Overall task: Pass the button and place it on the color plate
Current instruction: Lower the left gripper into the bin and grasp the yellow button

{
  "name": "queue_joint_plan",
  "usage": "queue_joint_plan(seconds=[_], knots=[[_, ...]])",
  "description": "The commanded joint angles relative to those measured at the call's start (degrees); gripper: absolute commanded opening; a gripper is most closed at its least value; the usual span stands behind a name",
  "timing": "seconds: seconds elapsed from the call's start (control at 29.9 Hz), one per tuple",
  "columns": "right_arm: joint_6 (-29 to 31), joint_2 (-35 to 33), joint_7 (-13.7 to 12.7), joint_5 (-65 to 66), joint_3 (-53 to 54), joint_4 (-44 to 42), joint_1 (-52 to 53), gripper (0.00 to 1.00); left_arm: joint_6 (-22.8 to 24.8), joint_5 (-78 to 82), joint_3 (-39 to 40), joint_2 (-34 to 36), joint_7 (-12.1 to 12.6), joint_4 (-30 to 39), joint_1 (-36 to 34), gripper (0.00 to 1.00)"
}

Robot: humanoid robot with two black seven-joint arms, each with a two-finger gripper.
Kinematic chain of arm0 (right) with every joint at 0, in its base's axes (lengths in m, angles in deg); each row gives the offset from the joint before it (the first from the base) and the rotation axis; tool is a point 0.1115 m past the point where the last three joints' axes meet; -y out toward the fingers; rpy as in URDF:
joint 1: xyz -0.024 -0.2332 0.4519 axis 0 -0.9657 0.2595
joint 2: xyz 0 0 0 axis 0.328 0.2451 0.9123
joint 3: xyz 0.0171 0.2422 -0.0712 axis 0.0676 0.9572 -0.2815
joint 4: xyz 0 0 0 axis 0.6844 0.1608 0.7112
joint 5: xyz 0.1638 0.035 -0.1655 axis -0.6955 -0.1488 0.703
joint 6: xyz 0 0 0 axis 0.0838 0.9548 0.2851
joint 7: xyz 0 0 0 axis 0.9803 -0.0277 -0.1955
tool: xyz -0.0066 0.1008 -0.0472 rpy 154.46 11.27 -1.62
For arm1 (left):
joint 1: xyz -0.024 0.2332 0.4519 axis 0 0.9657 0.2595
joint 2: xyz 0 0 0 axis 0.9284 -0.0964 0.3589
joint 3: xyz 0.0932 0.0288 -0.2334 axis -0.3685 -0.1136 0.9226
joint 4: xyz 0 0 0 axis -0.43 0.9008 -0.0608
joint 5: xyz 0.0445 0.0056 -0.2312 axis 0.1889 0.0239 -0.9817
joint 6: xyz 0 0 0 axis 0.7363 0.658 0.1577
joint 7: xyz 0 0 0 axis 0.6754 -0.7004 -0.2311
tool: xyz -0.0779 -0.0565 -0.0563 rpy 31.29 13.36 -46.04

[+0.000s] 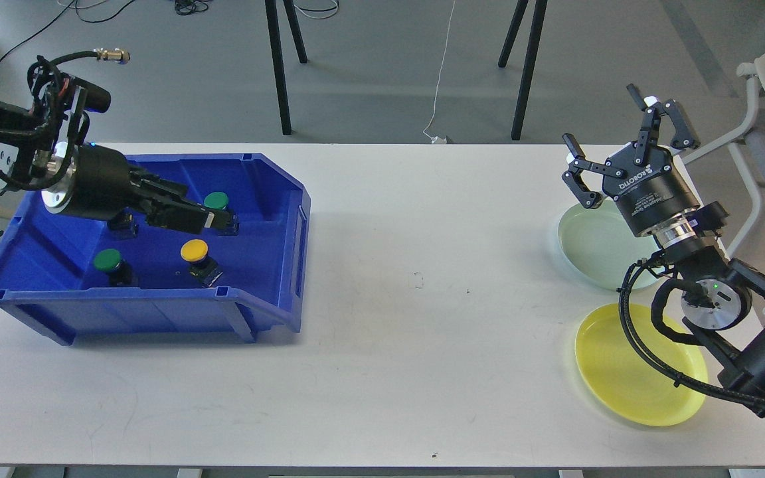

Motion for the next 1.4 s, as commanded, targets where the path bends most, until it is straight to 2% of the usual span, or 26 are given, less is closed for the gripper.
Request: queue_joint_plan(seconds=[0.0, 0.33, 1.07, 1.37], knots=[[0.0, 0.0, 0.0, 0.0, -0.1, -0.1, -0.3, 0.99, -0.3, 0.1, -0.2, -0.7, 0.0, -3.3, 1.9, 1.00], [0.0, 0.0, 0.0, 0.0, 0.0, -0.4, -1.1, 0.99, -0.2, 0.0, 0.2, -9.3, 0.0, -15.5, 9.3, 1.00], [0.0, 0.1, 0.0, 0.0, -0.1, -0.3, -1.9, 0.99, -0.4, -0.3, 0.5, -10.8, 0.0, -18.2, 12.5, 1.00], [0.0, 0.1, 0.1, 0.0, 0.0, -0.3, -3.0, 0.99, -0.5, -0.6, 0.5, -13.5, 0.0, -20.8, 15.2, 1.00]])
